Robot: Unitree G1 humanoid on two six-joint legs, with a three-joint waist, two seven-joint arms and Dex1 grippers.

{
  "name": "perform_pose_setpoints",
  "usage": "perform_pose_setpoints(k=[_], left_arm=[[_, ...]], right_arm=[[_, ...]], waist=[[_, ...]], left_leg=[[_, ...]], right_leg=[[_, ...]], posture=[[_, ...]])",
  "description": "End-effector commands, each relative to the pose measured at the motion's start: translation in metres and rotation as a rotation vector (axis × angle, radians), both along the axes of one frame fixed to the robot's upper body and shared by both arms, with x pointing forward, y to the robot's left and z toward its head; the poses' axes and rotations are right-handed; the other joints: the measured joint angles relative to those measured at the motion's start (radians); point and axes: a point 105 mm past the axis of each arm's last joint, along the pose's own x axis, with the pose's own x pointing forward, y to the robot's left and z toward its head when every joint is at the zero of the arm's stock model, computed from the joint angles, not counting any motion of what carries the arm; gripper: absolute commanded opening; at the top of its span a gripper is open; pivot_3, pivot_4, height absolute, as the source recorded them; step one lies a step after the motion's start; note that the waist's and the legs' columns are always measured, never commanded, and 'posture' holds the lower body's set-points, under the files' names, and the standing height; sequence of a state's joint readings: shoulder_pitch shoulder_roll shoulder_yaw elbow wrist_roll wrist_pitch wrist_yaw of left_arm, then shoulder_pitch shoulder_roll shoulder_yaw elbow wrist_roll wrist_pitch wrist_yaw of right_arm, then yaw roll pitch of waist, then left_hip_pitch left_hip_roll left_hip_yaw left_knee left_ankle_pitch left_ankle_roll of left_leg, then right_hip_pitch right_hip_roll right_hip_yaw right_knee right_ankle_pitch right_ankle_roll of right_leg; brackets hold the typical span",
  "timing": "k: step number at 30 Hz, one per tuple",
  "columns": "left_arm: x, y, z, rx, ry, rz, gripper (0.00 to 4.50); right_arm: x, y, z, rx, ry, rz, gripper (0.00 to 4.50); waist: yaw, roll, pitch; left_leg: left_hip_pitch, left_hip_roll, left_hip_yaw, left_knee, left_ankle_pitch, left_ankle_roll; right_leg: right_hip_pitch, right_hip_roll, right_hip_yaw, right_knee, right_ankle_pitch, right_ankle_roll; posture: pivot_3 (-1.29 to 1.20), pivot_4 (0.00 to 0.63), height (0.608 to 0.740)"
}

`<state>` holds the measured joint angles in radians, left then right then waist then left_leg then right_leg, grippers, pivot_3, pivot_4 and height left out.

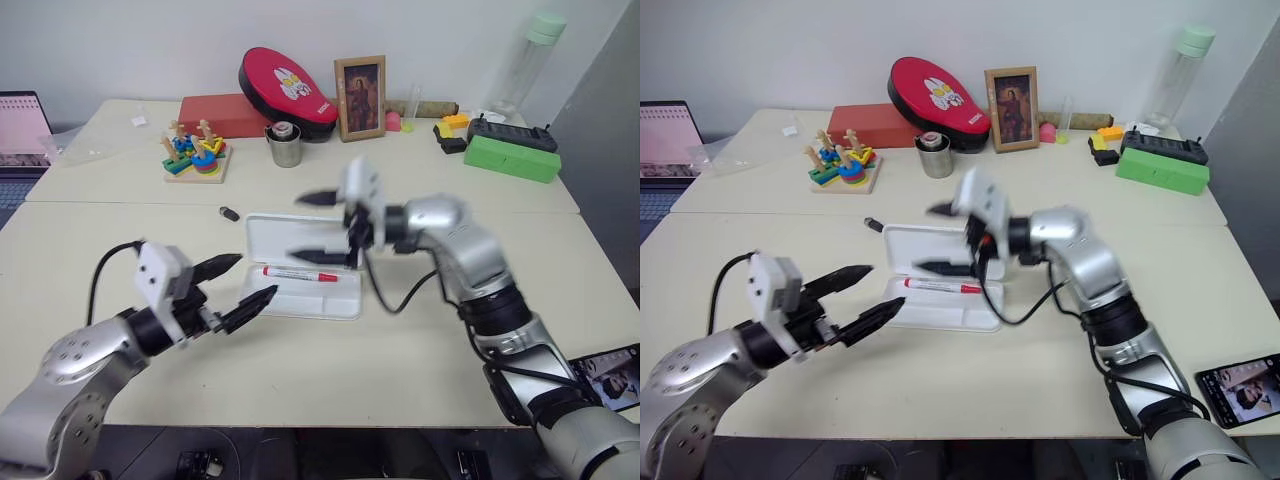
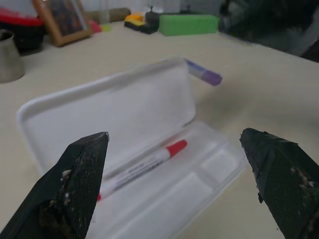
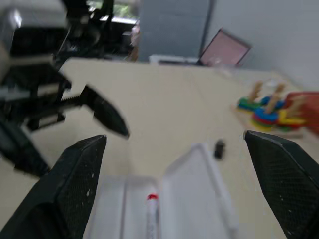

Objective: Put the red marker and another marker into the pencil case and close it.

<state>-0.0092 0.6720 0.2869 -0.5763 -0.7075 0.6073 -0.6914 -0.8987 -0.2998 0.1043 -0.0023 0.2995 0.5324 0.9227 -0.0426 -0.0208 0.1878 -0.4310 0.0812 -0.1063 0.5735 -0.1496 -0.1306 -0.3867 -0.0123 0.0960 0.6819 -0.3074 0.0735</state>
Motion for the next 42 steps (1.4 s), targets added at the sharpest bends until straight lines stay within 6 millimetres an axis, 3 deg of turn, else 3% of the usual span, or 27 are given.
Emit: perform_pose_setpoints(k=[1,4,7,12,17,20,32,35,36,39,42], left_arm=[[0.008,-0.019,0.013,-0.052,-0.035,-0.081,4.50],[0.020,-0.047,0.018,-0.062,-0.074,-0.160,4.50],[0.029,-0.067,0.024,-0.088,-0.101,-0.208,4.50],[0.040,-0.090,0.033,-0.107,-0.144,-0.240,4.50],[0.045,-0.098,0.036,-0.110,-0.172,-0.230,4.50],[0.049,-0.097,0.037,-0.112,-0.184,-0.207,4.50],[0.058,-0.096,0.039,-0.113,-0.218,-0.179,4.50],[0.060,-0.093,0.043,-0.106,-0.242,-0.158,4.50],[0.061,-0.091,0.048,-0.126,-0.249,-0.143,4.50],[0.051,-0.072,0.057,-0.150,-0.265,-0.115,4.50],[0.032,-0.044,0.049,-0.109,-0.215,-0.082,4.50]], right_arm=[[0.041,-0.057,0.005,0.069,0.062,-0.389,4.46],[0.071,-0.108,-0.035,0.017,0.198,-0.744,4.46],[0.078,-0.136,-0.078,-0.056,0.303,-0.955,4.46],[0.073,-0.143,-0.128,-0.092,0.422,-1.117,4.46],[0.068,-0.144,-0.157,-0.167,0.449,-1.179,4.46],[0.065,-0.141,-0.163,-0.173,0.458,-1.172,3.96],[0.067,-0.142,-0.152,-0.075,0.480,-1.186,1.10],[0.070,-0.145,-0.139,-0.025,0.437,-1.195,1.09],[0.072,-0.143,-0.124,0.038,0.404,-1.176,1.09],[0.070,-0.106,-0.042,0.202,0.117,-0.905,1.09],[0.042,-0.055,0.003,0.254,0.016,-0.551,1.09]], waist=[[0.001,0.000,0.000],[0.003,0.000,0.000],[0.004,0.000,0.000],[-0.018,0.001,0.000],[-0.027,0.001,0.000],[-0.025,0.001,0.000],[-0.013,0.001,0.000],[-0.012,0.001,0.000],[-0.012,0.001,0.000],[-0.014,0.001,0.000],[-0.045,0.004,0.002]], left_leg=[[0.000,0.000,0.000,0.000,0.000,0.000],[0.000,0.000,0.001,0.000,0.000,0.000],[0.000,-0.001,0.001,0.000,0.000,0.000],[-0.001,0.000,0.001,-0.001,0.000,0.000],[-0.001,-0.001,0.000,0.000,0.000,0.000],[0.000,-0.001,0.000,0.001,0.000,0.000],[0.000,-0.001,0.000,0.002,0.000,0.000],[0.000,-0.001,0.000,0.002,0.000,0.000],[0.000,-0.001,0.000,0.002,0.000,0.000],[-0.001,-0.001,0.000,0.001,0.000,0.000],[-0.002,-0.001,0.002,0.000,0.000,0.000]], right_leg=[[0.000,0.000,0.000,0.000,0.000,0.000],[0.000,0.000,0.001,0.000,0.000,0.000],[0.000,0.000,0.001,0.000,0.000,0.000],[-0.002,0.000,0.001,0.001,0.000,0.000],[-0.001,0.000,0.001,0.001,0.000,0.000],[0.000,0.000,0.001,0.001,0.000,0.000],[0.001,0.000,0.001,0.001,0.001,0.001],[0.001,0.000,0.001,0.000,0.001,0.001],[0.001,0.000,0.001,0.000,0.001,0.001],[0.000,0.000,0.001,0.000,0.001,0.001],[-0.002,0.000,0.003,0.001,0.001,0.001]], posture=[[0.00,0.150,0.740],[0.00,0.150,0.740],[0.00,0.150,0.740],[0.00,0.150,0.740],[0.00,0.150,0.740],[0.00,0.150,0.740],[0.00,0.150,0.740],[0.00,0.150,0.740],[0.00,0.150,0.740],[0.00,0.150,0.740],[0.00,0.150,0.740]])
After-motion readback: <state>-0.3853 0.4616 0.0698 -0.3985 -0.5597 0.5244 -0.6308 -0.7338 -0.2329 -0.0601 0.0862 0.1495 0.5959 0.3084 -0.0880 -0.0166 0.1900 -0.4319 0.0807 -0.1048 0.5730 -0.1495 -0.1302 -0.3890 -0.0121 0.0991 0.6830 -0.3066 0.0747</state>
